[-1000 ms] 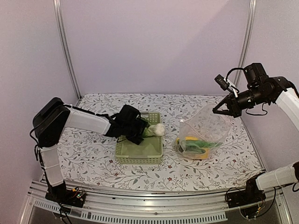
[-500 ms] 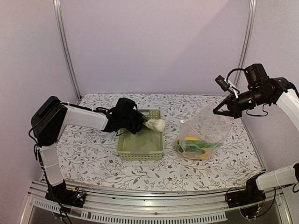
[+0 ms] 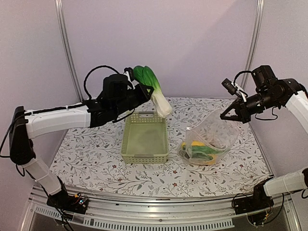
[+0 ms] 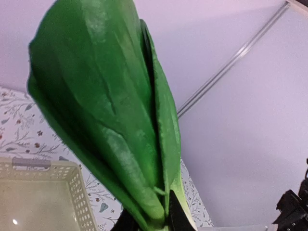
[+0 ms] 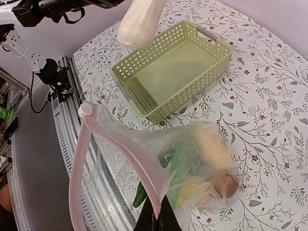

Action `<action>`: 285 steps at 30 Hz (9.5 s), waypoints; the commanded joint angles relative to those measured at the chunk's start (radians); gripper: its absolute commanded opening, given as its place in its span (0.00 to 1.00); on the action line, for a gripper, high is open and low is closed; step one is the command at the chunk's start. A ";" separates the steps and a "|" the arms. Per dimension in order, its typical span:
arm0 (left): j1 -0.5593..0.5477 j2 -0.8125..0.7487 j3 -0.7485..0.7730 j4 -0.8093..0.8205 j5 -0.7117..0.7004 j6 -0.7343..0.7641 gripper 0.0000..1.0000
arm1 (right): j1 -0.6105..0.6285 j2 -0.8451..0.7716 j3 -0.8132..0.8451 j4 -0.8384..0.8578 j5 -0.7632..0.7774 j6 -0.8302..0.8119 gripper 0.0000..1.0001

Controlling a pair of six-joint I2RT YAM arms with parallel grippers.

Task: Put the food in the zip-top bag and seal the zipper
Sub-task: Pick up the fake vegetable from the bin, then place the fake vegetable in the zipper food storage bag, then adjust the zipper food storage bag at the center of the board, then pass from the left arm to the right, then pass from the right arm to the left

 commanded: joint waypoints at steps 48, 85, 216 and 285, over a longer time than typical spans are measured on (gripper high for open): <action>-0.416 0.231 0.279 0.262 0.341 1.566 0.91 | 0.008 0.106 0.132 -0.091 -0.177 -0.013 0.00; -0.504 0.407 0.717 -0.841 0.085 1.441 0.56 | 0.007 0.102 0.092 -0.070 -0.133 0.004 0.00; -0.131 -0.024 -0.271 0.617 0.587 0.676 0.62 | 0.136 -0.088 -0.022 -0.065 -0.080 -0.324 0.00; -0.100 0.173 0.075 0.215 0.841 0.754 0.00 | 0.138 -0.045 0.041 0.018 0.044 -0.209 0.00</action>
